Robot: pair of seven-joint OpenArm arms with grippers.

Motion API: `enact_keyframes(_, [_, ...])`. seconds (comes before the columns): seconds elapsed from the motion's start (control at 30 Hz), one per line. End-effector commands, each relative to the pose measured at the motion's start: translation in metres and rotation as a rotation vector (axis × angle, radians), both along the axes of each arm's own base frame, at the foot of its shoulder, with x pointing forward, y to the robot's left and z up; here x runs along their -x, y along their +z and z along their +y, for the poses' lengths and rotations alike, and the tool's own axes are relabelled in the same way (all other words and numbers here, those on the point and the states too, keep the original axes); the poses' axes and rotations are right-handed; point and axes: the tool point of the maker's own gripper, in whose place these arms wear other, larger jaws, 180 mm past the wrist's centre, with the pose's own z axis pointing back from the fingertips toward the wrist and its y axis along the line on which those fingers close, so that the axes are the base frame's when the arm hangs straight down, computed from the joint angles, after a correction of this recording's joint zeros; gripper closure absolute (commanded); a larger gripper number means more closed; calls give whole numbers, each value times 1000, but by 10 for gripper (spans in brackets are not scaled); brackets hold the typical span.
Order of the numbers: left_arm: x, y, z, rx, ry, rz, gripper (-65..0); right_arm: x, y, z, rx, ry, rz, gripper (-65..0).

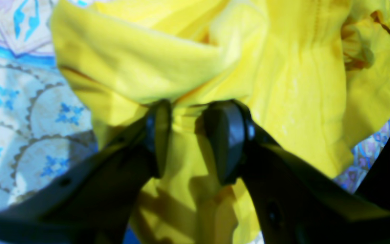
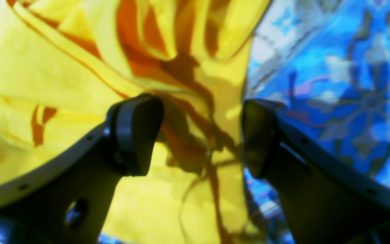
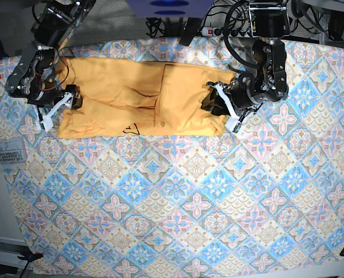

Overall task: Fold the T-shirt properly
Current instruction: 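Adjust the right gripper's grip on the strip's end, then lift the strip's end with the right gripper and fold it toward the left gripper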

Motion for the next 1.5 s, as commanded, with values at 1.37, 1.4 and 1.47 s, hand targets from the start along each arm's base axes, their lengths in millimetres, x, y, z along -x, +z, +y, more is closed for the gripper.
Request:
enact_keyframes(1.37, [5, -28, 8, -65, 6, 108, -136, -32, 74, 21, 190, 175, -114, 0])
enact_keyframes(1.4, [5, -28, 8, -65, 6, 106, -136, -33, 76, 22, 191, 174, -122, 0])
enact_keyframes(1.47, [5, -28, 8, -65, 6, 106, -136, -34, 80, 26, 192, 179, -136, 0])
